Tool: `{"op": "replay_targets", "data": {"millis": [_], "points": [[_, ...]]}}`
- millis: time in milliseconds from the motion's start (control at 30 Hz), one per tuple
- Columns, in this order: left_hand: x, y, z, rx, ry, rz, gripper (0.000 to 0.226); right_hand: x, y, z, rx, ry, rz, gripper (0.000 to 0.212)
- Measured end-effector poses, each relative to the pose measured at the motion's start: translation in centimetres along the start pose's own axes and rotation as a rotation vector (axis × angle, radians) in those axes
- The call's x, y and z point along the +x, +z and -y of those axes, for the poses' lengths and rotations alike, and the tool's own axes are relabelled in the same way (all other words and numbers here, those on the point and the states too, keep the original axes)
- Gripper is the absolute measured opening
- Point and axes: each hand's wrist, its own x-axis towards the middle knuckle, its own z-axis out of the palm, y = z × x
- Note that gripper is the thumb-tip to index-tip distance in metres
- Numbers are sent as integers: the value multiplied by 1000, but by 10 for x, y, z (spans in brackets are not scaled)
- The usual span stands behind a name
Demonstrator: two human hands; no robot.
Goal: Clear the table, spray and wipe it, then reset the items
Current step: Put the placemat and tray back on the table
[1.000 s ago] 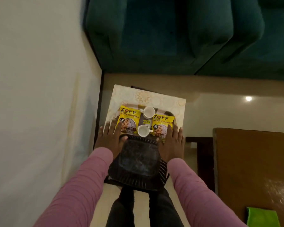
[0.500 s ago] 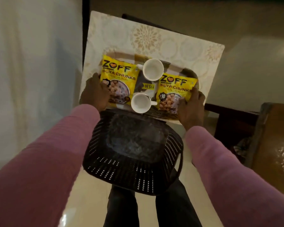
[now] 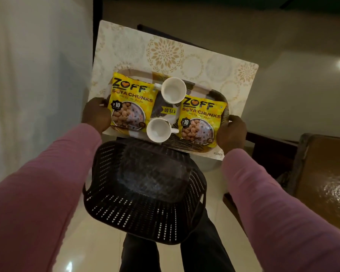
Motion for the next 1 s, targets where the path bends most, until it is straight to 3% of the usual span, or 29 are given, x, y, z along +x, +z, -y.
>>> {"op": "replay_targets", "data": {"millis": [333,500,600,867,1000], "points": [[-22,-37,-46,-132,144,-44,51,-4,-52,27,52,-94,-107,32],[-75,-73,-78,-179,191,-44,32,-33,-108,51,76,-169,-143,34],[-120,-94,-86,-290,166,-12,33,-64,-147,61,89,-195,-159,33],[-247,-134,-53,-379,159,30,34,-179,-227,39,87,-179,-182,34],[-296,-160,-12,-420,259,85,30,-232,-242,7,79,-199,-183,32]]}}
